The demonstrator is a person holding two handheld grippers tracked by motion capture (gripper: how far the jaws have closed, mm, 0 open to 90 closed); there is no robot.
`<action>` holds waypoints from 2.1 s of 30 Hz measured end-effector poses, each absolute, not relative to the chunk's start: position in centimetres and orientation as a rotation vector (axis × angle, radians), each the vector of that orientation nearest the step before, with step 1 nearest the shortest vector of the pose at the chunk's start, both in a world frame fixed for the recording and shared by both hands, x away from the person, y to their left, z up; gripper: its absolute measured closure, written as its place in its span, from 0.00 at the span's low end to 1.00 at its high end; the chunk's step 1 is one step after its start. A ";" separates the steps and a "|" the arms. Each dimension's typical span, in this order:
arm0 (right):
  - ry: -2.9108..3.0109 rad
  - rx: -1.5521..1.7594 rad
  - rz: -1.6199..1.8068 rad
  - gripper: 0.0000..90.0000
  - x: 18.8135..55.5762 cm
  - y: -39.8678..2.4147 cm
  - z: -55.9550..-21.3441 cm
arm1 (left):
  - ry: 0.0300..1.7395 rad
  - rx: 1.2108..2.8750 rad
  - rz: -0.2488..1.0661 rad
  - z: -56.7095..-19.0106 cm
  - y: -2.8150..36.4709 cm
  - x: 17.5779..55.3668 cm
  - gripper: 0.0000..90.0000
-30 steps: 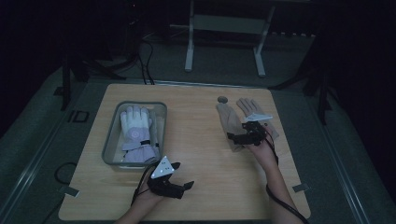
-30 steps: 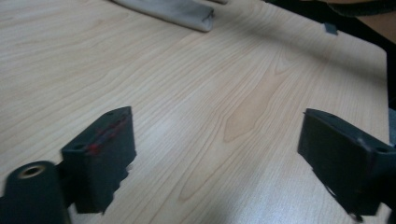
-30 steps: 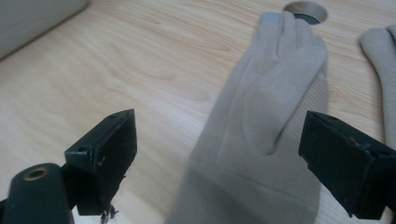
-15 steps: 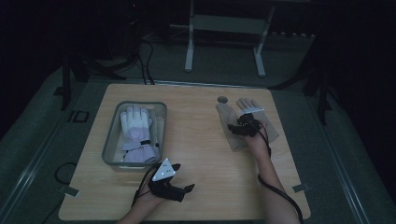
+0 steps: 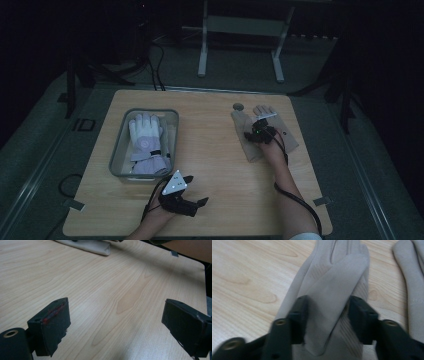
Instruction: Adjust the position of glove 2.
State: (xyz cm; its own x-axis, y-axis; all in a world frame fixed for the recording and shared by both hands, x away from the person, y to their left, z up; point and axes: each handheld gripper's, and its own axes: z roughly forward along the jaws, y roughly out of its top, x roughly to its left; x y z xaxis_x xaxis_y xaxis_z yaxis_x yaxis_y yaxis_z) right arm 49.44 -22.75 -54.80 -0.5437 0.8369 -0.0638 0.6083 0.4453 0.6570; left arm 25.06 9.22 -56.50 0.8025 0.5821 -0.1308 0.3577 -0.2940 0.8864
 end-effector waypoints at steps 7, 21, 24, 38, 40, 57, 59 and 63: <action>2.288 1.320 0.773 0.88 49.1 -21.6 -54.4 | 0.707 1.912 0.265 -56.4 9.1 24.8 0.09; 2.114 1.500 1.025 0.90 46.0 -19.5 -50.8 | 0.729 1.902 0.279 -56.4 9.3 24.8 0.10; 2.095 1.499 1.036 0.90 44.9 -18.4 -49.5 | 0.736 1.900 0.279 -56.4 9.4 24.8 0.10; 1.971 1.498 1.166 0.90 40.4 -16.1 -46.1 | 0.731 1.896 0.294 -56.3 9.5 24.8 0.10; 1.954 1.515 1.175 0.90 40.0 -15.8 -46.4 | 0.730 1.894 0.296 -56.4 9.5 24.7 0.10; 1.950 1.694 1.118 0.89 40.3 -15.3 -52.9 | 0.740 1.911 0.296 -56.9 9.5 24.9 0.10; 1.956 1.713 1.103 0.89 40.3 -15.2 -53.5 | 0.740 1.916 0.296 -56.9 9.4 24.9 0.10; 1.968 1.724 1.069 0.88 40.2 -15.1 -54.7 | 0.737 1.914 0.291 -56.9 9.4 24.8 0.10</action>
